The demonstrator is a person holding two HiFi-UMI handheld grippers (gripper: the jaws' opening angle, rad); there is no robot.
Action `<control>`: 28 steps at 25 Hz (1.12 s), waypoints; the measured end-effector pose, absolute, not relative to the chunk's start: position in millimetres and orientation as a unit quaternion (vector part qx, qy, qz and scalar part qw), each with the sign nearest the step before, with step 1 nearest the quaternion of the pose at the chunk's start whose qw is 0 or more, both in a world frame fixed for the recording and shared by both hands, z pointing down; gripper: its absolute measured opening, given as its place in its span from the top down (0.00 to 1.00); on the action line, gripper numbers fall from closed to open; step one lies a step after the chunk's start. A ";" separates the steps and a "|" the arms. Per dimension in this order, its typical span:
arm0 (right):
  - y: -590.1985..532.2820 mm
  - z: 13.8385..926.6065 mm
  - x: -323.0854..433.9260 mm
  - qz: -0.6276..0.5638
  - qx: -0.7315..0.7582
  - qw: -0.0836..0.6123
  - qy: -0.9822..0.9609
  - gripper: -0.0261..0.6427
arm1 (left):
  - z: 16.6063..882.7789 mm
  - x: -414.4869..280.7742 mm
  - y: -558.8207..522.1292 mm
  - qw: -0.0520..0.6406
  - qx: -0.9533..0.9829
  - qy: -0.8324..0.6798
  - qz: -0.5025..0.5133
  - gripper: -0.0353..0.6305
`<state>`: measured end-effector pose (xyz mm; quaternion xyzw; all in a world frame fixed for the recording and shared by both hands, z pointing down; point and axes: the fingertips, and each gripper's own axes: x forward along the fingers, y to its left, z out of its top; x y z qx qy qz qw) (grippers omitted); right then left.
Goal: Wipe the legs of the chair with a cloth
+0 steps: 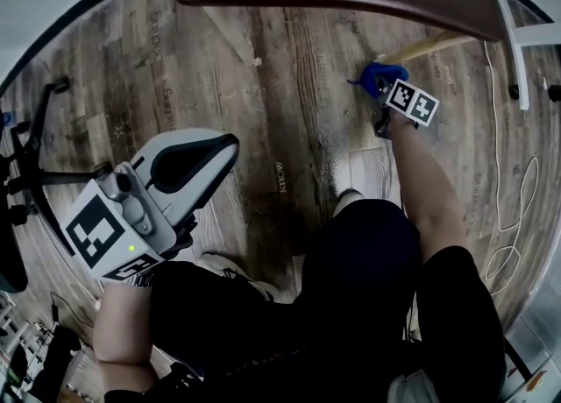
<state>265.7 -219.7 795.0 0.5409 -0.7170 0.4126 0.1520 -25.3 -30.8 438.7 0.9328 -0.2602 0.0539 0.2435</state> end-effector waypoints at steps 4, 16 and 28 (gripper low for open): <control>-218.6 792.9 265.8 0.411 0.541 0.148 -0.719 0.83 | 433.5 -31.5 -30.9 0.240 0.934 -0.263 0.044 0.95; -220.0 619.3 263.4 0.355 0.542 0.114 -0.754 0.83 | 404.6 -45.4 -12.2 0.239 0.919 -0.312 0.041 0.95; -161.3 347.1 251.6 0.310 0.511 0.123 -0.792 0.83 | 287.5 -64.2 81.6 0.293 0.860 -0.409 0.081 0.95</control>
